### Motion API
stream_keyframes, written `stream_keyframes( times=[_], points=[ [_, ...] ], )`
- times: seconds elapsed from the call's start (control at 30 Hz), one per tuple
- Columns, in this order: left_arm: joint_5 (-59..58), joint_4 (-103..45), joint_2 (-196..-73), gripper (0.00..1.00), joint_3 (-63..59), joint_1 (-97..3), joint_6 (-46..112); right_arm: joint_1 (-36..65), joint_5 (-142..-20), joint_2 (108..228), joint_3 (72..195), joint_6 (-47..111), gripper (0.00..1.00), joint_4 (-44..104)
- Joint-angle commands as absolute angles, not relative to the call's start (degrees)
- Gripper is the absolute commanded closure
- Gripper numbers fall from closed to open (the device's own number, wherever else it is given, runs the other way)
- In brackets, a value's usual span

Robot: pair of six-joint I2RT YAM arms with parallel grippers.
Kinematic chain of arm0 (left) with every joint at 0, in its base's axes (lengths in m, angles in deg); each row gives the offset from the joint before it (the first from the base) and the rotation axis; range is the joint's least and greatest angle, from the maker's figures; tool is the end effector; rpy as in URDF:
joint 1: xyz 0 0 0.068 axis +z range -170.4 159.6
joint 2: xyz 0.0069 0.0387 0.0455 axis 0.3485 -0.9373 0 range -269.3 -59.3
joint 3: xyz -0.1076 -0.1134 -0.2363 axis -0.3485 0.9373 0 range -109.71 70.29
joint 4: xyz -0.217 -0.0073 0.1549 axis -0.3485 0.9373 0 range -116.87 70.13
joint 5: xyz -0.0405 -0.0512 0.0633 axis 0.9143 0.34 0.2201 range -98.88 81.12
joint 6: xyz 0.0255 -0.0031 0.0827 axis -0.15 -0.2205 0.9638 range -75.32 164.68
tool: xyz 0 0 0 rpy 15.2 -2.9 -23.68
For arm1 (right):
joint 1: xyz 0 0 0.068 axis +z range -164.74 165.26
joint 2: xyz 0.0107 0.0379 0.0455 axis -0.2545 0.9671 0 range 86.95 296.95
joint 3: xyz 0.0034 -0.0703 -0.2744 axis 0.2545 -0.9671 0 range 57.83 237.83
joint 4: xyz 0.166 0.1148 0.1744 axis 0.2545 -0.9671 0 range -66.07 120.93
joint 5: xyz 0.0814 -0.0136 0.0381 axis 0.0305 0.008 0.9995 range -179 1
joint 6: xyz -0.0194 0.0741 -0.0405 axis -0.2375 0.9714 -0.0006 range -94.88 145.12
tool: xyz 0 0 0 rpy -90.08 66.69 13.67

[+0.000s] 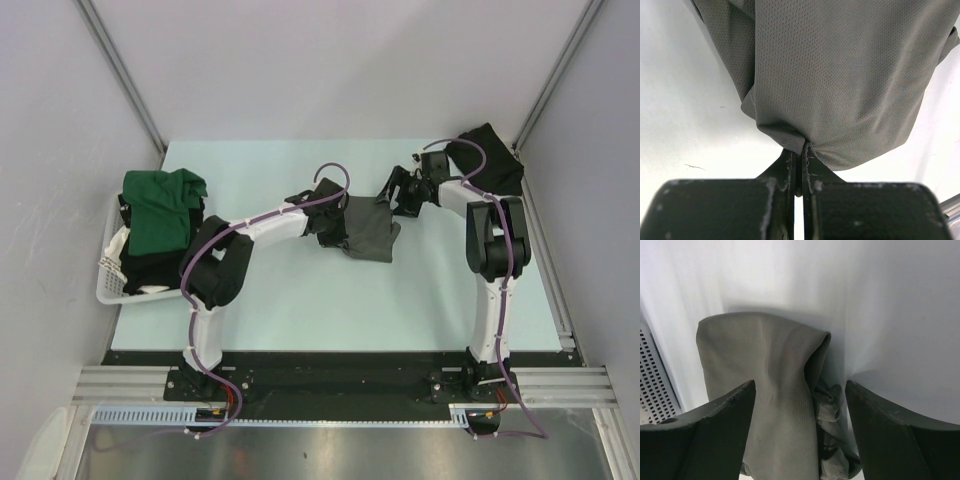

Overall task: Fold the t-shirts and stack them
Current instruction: Put the neatly folded tshirt into the corner of the board with both arms

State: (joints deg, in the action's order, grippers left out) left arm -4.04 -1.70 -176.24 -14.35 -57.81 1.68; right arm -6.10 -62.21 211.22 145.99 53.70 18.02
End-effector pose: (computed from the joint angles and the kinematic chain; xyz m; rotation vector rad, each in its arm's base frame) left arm 0.3688 -0.2902 0.1486 -0.0983 2.6977 -0.5955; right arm 0.4950 0.1101 0.1338 0.2118 2.4773 0.8543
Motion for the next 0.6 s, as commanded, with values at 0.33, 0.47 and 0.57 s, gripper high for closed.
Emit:
stream_keyframes(
  times=[0.33,0.47,0.57],
  points=[
    [-4.31,-2.0,-173.64,1.0,-15.85,-58.63,2.05,-4.46,-63.86,213.25,143.52,53.07,0.85,10.89],
    [-4.4,-2.0,-173.29,1.0,-15.76,-58.63,2.4,-4.37,-64.74,213.43,143.7,52.54,1.0,11.15],
    [-4.31,-2.09,-173.2,1.0,-16.2,-58.72,2.75,-4.2,-65.44,212.99,143.96,51.84,1.0,11.85]
  ],
)
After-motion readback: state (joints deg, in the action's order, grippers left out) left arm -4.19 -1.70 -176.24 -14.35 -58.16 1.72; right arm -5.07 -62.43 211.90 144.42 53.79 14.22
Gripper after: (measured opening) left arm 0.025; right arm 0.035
